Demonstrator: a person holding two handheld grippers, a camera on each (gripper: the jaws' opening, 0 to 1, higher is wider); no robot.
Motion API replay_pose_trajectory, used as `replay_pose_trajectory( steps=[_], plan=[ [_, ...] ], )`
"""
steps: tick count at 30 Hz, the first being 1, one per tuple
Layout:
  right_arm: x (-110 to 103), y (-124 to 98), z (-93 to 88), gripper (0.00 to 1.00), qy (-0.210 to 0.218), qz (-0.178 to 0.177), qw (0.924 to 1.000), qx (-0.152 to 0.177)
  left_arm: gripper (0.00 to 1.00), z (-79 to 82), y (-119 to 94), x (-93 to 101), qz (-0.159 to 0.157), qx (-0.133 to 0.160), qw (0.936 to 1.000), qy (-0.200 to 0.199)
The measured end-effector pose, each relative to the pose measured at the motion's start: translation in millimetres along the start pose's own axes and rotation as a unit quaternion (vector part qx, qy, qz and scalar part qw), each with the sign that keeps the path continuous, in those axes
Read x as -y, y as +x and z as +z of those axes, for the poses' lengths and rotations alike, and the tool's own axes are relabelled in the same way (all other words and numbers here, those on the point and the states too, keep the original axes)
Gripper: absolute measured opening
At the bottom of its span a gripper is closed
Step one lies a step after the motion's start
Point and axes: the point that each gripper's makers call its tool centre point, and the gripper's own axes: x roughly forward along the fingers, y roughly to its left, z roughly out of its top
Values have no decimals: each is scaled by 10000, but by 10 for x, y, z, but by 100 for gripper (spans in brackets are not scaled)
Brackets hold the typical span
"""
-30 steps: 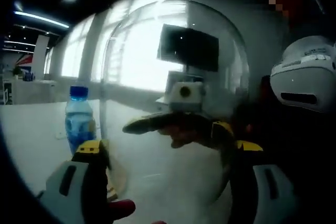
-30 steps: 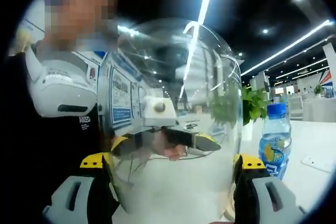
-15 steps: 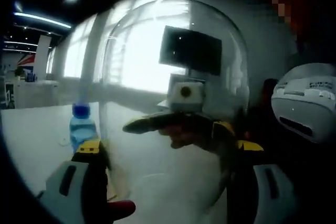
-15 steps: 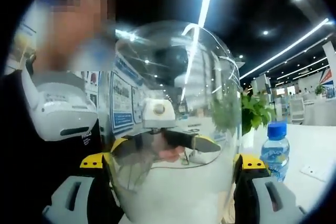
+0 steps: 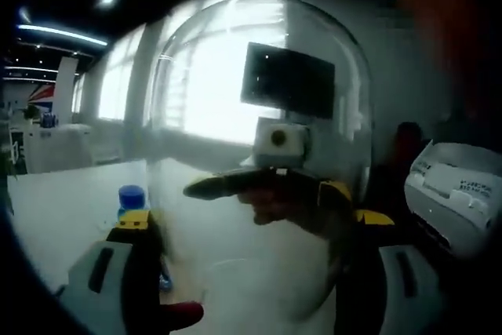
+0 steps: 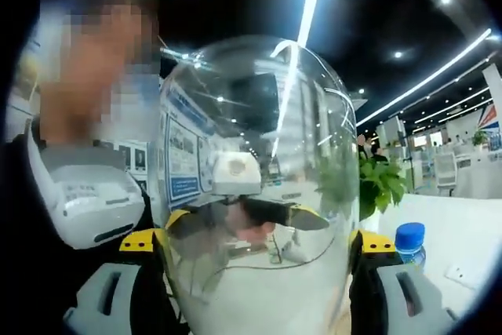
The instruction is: Open the cover put in the Mizone put the cover back on
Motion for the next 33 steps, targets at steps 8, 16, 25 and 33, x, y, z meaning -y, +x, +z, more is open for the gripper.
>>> replay_pose_trajectory(
  steps=[8,16,25,33],
  plan=[
    [24,52,363,90,-236,107,9997,-26,85,328,8,-16,78,-25,9997,218],
    [126,101,707,90,-546,120,9984,9,85,660,37,-109,77,159,9985,524],
    [355,112,1088,90,-649,77,9974,318,85,1034,129,-321,37,331,9974,638],
    [589,138,1142,90,-842,34,9963,194,85,1115,211,-535,-11,205,9959,887]
  ],
)
